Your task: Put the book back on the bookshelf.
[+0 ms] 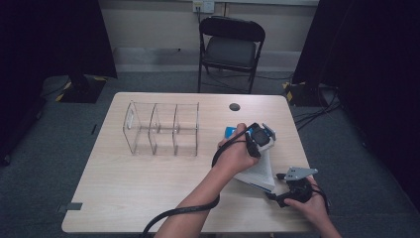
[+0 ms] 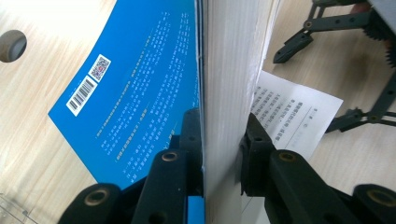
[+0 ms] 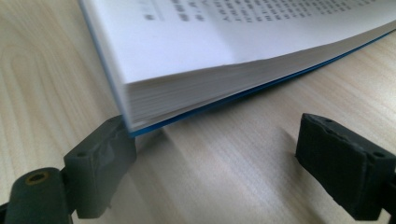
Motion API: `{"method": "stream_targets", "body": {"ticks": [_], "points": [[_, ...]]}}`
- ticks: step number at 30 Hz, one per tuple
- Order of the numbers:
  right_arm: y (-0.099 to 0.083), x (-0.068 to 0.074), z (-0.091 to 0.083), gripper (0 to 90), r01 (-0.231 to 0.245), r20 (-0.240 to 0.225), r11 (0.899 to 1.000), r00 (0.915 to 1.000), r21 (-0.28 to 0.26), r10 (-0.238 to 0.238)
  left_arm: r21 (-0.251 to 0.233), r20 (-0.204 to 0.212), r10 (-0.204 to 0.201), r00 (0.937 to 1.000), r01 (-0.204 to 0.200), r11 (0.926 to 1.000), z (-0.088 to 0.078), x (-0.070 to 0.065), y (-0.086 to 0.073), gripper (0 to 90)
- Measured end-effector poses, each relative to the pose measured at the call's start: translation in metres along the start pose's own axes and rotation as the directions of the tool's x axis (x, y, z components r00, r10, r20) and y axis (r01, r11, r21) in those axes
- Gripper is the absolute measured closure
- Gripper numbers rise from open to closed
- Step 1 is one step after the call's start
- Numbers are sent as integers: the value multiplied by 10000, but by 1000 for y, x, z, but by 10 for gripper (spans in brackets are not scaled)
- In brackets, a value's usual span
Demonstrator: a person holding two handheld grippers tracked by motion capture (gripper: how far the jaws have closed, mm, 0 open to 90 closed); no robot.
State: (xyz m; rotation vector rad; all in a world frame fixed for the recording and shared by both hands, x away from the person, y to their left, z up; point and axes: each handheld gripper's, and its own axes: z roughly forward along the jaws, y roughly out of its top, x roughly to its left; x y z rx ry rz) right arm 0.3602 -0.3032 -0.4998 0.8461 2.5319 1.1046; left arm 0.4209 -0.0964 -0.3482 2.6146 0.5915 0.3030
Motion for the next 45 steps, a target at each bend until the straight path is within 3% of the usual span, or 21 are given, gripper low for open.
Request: {"method": "stream_targets", "body": {"ticks": [7, 10, 15, 25, 45], "points": [[2, -1, 2, 113, -62, -69, 10000, 10000, -44, 62, 9, 126, -80, 9999, 80, 10000, -4, 1, 2, 753], [0, -4, -1, 115, -311, -309, 9989, 9991, -342, 300, 118, 100, 48, 9999, -49, 9999, -4, 1, 3, 752], [-2, -8, -8, 115, -681, -325, 9939, 9973, -862, 655, 84, 133, -5, 9999, 4, 10000, -3, 0, 4, 752], [3, -7, -14, 118, -202, 180, 9946, 9996, -1016, 221, 105, 103, 34, 9999, -35, 9999, -2, -1, 4, 752], [6, -10, -18, 118, 90, 461, 9944, 9989, -1055, -41, 141, 101, 72, 9999, -74, 9999, -1, 0, 5, 752]]}}
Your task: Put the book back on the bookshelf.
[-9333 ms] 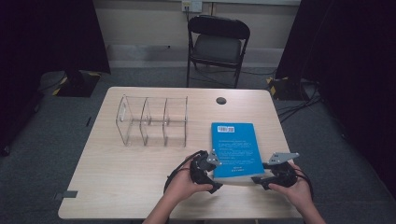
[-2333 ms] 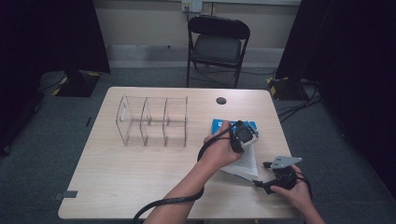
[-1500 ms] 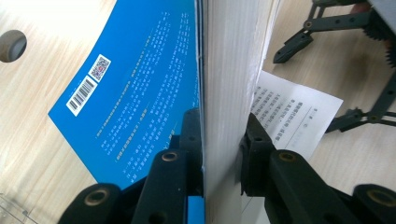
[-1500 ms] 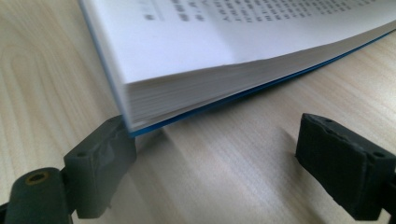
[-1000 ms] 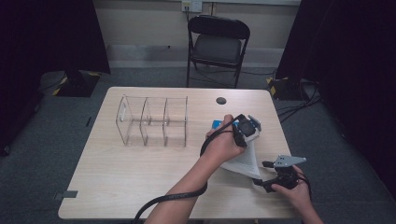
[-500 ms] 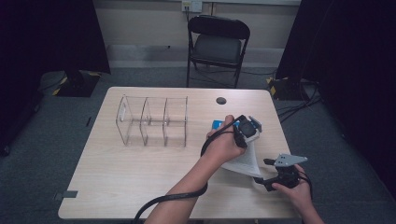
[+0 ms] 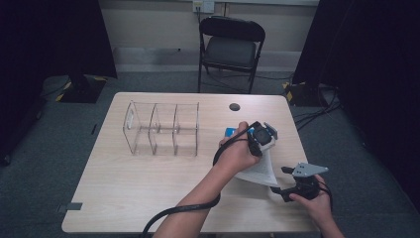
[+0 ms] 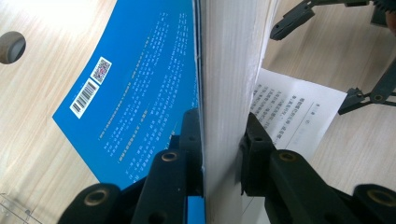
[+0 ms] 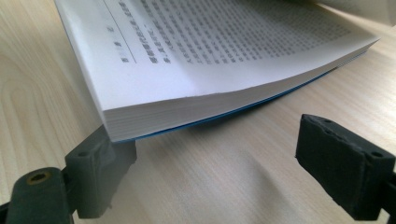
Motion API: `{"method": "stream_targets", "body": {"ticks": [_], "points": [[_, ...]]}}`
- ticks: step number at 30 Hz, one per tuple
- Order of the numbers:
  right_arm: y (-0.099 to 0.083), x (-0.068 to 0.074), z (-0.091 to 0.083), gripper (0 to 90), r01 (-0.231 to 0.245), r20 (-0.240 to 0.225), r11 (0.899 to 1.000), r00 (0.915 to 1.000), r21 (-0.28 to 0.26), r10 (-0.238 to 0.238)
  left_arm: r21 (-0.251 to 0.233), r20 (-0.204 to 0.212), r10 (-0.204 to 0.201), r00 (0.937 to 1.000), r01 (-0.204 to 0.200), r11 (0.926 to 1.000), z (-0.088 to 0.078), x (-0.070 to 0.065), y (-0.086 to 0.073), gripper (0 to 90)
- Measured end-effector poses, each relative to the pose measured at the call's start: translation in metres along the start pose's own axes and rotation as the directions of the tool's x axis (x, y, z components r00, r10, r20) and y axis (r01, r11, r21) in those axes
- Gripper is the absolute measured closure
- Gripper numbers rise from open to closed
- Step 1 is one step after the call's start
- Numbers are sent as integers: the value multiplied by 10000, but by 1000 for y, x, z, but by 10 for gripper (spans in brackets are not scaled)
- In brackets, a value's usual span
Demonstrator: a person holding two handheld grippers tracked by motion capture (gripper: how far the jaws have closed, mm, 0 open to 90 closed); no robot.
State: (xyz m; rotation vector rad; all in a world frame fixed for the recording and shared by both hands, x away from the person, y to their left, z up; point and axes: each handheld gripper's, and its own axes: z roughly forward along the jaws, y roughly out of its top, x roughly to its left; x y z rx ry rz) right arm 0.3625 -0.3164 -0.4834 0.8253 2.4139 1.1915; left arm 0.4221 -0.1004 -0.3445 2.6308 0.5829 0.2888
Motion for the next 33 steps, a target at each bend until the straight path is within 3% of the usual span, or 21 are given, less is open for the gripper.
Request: {"method": "stream_targets", "body": {"ticks": [12, 16, 19, 21, 24, 26, 33], "points": [[3, -3, 6, 117, 153, 166, 9999, 9997, -66, -152, -75, -42, -27, 10000, 26, 10000, -3, 2, -1, 751], [6, -4, 2, 121, 210, 443, 9989, 9988, -417, -191, -48, -41, 24, 10000, -24, 10000, -3, 2, 0, 751], [3, -7, 3, 152, 196, 697, 9998, 9974, -81, -190, 20, -74, 44, 10000, -43, 10000, -3, 2, 0, 752], [-1, -11, 3, 150, -147, 460, 9997, 9988, -186, 156, 77, -111, 113, 9999, -112, 9999, -4, 1, 0, 752], [2, -10, 4, 148, 373, 373, 9986, 9987, -371, -359, 23, -46, 53, 10000, -53, 10000, -7, 1, -1, 752], [1, -10, 7, 149, -27, 207, 9992, 9998, -406, 35, 41, -53, 96, 9999, -96, 9999, -8, 2, -1, 752], [4, -10, 14, 148, -6, 284, 9989, 9996, -472, 19, 27, -115, 176, 9998, -176, 9998, -9, -2, -3, 752]]}}
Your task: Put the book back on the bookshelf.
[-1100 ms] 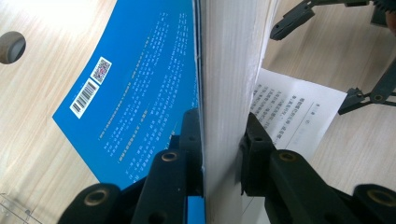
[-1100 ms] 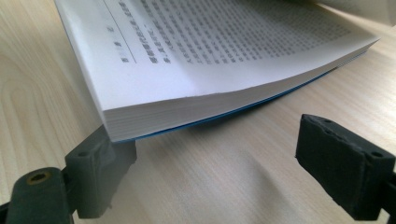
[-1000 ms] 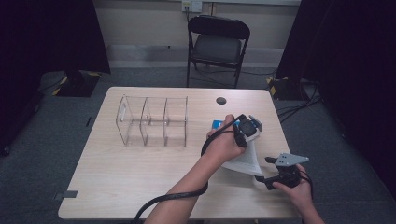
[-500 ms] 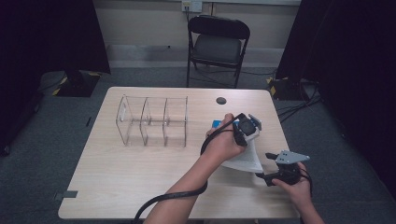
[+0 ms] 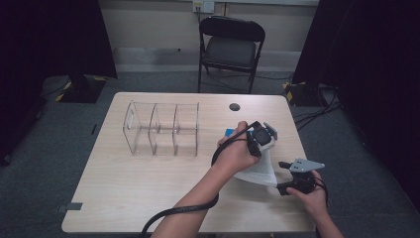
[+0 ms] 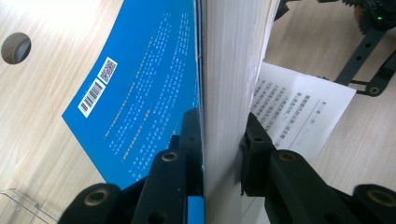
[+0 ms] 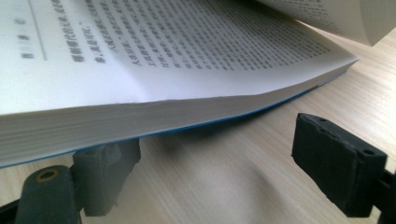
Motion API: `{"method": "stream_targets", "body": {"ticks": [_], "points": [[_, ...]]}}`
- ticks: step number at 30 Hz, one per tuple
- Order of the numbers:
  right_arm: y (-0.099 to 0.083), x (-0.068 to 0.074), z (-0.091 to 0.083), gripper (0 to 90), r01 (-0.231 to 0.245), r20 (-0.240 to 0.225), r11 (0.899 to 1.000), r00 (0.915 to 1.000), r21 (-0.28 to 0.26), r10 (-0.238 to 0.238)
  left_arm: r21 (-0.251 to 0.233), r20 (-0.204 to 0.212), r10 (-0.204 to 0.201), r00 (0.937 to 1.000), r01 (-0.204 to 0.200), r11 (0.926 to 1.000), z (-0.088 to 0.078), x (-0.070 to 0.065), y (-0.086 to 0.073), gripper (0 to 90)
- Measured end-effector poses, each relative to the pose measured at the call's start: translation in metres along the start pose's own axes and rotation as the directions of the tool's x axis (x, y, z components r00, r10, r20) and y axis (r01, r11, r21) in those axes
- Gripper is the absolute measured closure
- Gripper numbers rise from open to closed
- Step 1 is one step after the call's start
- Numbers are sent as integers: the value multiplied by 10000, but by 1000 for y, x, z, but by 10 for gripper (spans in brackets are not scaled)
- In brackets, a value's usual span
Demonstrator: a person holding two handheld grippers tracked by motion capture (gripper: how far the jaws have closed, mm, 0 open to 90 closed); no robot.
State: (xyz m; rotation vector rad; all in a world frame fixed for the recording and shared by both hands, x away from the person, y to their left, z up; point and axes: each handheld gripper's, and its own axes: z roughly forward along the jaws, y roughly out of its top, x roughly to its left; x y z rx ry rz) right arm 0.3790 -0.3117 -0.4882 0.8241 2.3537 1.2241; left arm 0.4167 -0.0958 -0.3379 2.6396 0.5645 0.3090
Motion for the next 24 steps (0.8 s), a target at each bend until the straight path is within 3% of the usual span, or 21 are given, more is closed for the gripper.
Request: {"method": "stream_targets", "body": {"ticks": [7, 11, 24], "points": [[5, 1, 4, 134, -89, -147, 9999, 9999, -125, 87, -98, 193, -25, 9998, 27, 9999, -10, -1, -1, 751], [11, 2, 6, 121, 169, -58, 9998, 9998, -111, -169, -48, 227, 85, 9997, -84, 10000, -17, -3, -1, 752], [21, -3, -8, 111, 280, 297, 9952, 9992, -941, -253, -61, 368, 198, 9991, -196, 9998, -28, -6, 2, 750]]}}
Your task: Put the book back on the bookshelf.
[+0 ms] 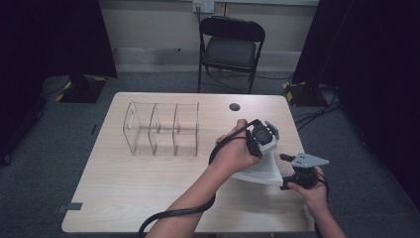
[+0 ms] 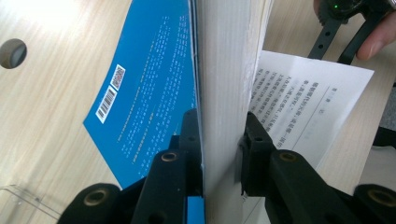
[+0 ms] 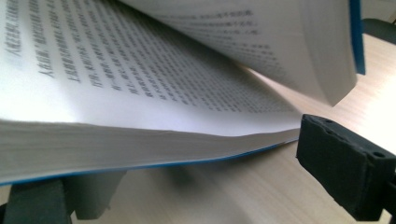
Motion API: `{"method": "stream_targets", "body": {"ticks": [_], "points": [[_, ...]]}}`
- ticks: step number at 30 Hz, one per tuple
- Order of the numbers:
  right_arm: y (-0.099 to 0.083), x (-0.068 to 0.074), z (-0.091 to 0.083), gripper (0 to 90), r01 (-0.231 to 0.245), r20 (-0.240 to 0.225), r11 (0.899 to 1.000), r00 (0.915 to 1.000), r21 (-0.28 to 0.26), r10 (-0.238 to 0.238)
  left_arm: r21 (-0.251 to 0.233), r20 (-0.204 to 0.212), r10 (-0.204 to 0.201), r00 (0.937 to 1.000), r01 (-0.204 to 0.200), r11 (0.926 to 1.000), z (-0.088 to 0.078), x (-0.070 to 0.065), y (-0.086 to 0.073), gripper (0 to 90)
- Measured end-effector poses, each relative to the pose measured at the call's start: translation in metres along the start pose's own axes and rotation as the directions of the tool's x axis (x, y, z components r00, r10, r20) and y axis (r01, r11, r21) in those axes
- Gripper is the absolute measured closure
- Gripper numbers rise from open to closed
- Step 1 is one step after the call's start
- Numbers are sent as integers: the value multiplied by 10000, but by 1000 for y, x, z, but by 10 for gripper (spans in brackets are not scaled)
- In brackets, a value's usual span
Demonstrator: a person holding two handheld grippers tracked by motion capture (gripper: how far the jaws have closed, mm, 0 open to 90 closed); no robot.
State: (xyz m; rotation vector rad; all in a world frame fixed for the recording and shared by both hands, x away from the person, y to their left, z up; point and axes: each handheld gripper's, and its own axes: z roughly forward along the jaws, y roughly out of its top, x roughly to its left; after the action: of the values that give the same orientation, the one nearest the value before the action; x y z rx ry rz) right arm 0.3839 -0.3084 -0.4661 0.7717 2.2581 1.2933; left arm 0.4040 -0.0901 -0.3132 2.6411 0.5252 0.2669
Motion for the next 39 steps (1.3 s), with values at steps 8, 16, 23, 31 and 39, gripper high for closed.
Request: {"method": "stream_targets", "body": {"ticks": [8, 16, 23, 31, 39], "points": [[3, -3, -2, 109, 19, -101, 10000, 9999, -68, -20, 220, 136, 220, 9997, -223, 9995, -5, -3, 2, 750], [8, 1, -5, 108, 230, -108, 9997, 9997, -129, -231, 451, 165, 356, 9992, -363, 9983, -6, -10, 3, 750], [13, 0, -7, 108, 441, -149, 9990, 9989, -23, -442, 458, 260, 502, 9984, -514, 9976, -11, -10, 5, 750], [16, 1, -8, 106, 491, -267, 9988, 9984, -91, -493, 358, 512, 327, 9982, -345, 9988, -19, -9, 6, 750], [16, 1, -10, 104, 529, -304, 9985, 9981, -151, -533, 394, 538, 451, 9975, -472, 9981, -20, -11, 10, 750]]}}
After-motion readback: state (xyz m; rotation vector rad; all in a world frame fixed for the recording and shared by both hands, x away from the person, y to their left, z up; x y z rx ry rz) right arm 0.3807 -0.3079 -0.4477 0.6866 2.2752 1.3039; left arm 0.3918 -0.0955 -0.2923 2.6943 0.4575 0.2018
